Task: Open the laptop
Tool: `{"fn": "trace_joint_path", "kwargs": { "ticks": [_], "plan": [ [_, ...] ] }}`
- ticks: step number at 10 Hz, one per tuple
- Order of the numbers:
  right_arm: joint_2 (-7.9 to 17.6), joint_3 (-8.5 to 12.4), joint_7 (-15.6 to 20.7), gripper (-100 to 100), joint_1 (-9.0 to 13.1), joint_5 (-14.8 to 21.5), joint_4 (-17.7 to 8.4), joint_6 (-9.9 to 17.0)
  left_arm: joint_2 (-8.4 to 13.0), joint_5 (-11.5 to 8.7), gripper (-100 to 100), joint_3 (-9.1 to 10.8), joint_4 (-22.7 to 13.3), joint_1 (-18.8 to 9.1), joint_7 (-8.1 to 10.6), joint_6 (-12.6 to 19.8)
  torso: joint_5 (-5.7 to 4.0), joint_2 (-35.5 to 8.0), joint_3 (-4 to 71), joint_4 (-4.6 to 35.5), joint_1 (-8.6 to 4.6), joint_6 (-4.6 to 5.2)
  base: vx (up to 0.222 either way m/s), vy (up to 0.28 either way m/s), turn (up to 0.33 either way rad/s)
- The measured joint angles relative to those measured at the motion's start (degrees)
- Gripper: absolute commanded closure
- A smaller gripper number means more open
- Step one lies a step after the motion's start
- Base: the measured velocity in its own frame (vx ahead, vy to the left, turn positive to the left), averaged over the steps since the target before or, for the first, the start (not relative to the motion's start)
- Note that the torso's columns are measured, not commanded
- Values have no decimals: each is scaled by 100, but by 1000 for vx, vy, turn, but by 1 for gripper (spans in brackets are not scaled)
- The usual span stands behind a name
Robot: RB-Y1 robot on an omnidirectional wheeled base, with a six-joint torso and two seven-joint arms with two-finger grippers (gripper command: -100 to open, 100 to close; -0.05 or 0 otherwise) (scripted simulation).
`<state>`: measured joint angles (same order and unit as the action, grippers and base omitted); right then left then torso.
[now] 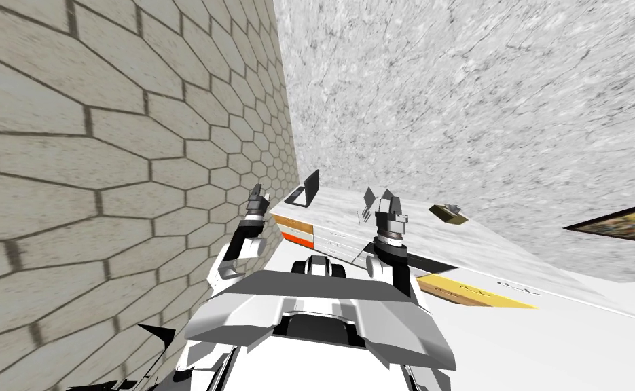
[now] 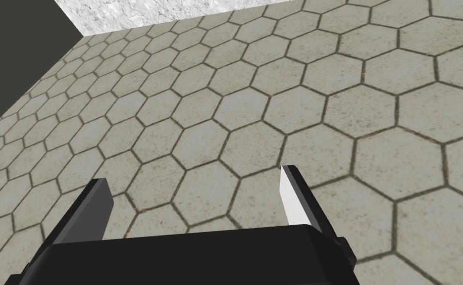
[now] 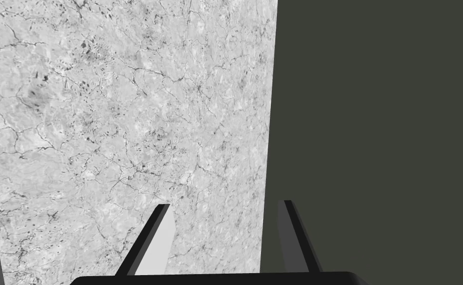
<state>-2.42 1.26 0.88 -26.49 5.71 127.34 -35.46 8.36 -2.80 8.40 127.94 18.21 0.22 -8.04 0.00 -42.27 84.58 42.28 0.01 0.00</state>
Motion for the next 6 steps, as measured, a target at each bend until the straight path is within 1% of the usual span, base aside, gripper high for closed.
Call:
{"fn": "trace_joint_path", "kwargs": {
  "ticks": [2, 4, 6],
  "plan": [
    [0, 0, 0, 0, 0, 0, 0, 0, -7, -10, -100, 75, -16, -183, -7, 342, -1, -3, -1, 1, -3, 0, 16, -71, -68],
    [0, 0, 0, 0, 0, 0, 0, 0, 25, -41, -100, 189, -172, -418, 9, 644, 0, 0, 0, 0, 0, 0, 22, -59, -40],
    [0, 0, 0, 0, 0, 0, 0, 0, 18, -49, -100, 236, -214, -531, 8, 869, 2, -5, -3, 1, 8, 0, 11, -44, -49]
  ]
}}
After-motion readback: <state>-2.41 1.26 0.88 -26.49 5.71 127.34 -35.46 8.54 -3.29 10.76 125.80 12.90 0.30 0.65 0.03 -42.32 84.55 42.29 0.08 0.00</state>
